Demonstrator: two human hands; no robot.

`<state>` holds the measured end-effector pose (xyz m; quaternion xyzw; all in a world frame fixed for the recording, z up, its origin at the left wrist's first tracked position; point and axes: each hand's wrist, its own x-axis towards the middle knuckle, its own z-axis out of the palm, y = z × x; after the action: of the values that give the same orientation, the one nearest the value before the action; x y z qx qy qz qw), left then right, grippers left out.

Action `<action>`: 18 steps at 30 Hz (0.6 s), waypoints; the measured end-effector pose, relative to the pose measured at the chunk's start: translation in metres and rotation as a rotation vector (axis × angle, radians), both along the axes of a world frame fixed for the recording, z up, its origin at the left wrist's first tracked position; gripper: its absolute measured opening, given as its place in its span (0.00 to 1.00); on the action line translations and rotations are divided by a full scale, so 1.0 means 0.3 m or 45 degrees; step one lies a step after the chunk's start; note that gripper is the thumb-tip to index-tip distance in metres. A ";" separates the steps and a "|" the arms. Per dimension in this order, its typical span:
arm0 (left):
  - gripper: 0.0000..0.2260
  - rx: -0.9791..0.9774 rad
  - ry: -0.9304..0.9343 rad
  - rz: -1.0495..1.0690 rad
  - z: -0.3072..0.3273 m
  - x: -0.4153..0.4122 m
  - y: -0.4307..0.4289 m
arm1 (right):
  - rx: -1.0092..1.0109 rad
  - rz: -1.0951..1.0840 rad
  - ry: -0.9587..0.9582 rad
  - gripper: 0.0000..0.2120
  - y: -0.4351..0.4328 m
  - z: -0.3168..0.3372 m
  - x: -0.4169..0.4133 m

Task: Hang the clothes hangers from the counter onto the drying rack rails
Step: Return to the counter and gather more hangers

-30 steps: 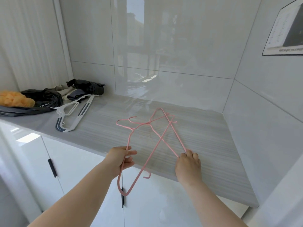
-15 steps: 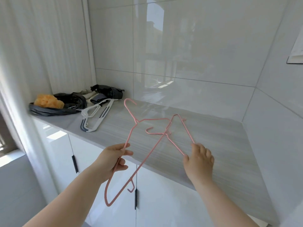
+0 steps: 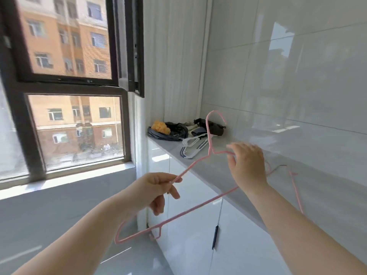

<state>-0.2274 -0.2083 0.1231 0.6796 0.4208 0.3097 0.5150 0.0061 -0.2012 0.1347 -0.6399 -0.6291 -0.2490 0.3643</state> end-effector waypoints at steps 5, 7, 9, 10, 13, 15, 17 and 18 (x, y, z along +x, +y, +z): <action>0.15 0.059 0.139 0.226 0.012 -0.235 -0.161 | -0.199 0.290 0.037 0.09 -0.030 0.038 -0.230; 0.15 0.095 0.189 0.350 0.020 -0.346 -0.235 | -0.261 0.494 0.011 0.12 -0.031 0.038 -0.355; 0.15 0.110 0.202 0.495 0.031 -0.461 -0.311 | -0.315 0.693 0.030 0.13 -0.054 0.049 -0.494; 0.15 0.119 0.183 0.569 0.037 -0.516 -0.350 | -0.327 0.795 0.037 0.13 -0.069 0.053 -0.558; 0.15 0.161 0.240 0.754 0.064 -0.675 -0.470 | -0.330 0.956 -0.046 0.11 -0.094 0.070 -0.748; 0.15 0.210 0.383 0.859 0.081 -0.779 -0.569 | -0.313 1.013 -0.122 0.10 -0.125 0.086 -0.895; 0.13 0.264 0.514 0.952 0.098 -0.882 -0.669 | -0.294 1.058 -0.197 0.10 -0.168 0.101 -1.046; 0.11 0.311 0.587 1.007 0.105 -0.941 -0.719 | -0.275 1.092 -0.234 0.11 -0.198 0.112 -1.125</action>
<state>-0.5097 -0.4239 0.1547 0.5738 0.7112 0.3702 0.1670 -0.3315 -0.2607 0.1684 -0.3309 -0.8896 -0.0641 0.3083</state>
